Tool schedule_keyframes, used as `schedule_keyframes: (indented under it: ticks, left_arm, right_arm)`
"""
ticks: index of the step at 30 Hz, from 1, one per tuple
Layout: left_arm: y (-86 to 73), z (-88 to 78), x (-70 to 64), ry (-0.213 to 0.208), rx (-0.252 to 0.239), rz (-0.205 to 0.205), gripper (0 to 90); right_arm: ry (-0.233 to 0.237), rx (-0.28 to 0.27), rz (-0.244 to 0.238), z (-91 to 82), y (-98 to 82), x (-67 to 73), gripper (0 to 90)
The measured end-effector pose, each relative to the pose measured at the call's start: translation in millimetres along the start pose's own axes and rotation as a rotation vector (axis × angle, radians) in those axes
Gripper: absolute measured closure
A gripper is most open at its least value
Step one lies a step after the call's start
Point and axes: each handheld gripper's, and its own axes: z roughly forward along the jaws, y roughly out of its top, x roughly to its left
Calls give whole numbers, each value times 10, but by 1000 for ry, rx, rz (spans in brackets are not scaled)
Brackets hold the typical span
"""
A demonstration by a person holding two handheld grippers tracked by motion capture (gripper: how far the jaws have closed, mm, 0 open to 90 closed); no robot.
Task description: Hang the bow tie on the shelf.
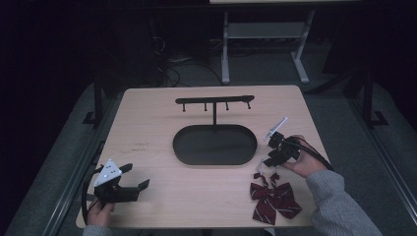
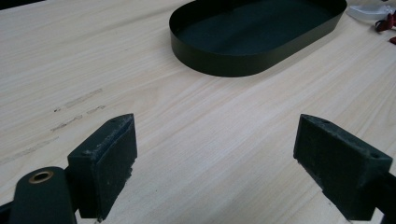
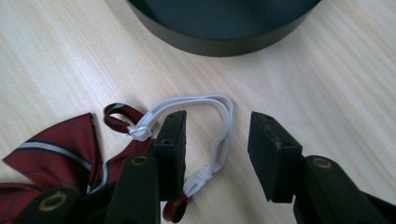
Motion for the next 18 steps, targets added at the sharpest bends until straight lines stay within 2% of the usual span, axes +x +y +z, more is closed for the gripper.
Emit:
schedule_keyframes:
  ticks: [7, 18]
  left_arm:
    - [3, 5, -1, -2, 1, 2, 131]
    - [12, -3, -7, -2, -8, 3, 131]
  right_arm:
    - [-12, 52, 15, 124, 31, -46, 623]
    - [-29, 93, 22, 230, 44, -54, 705]
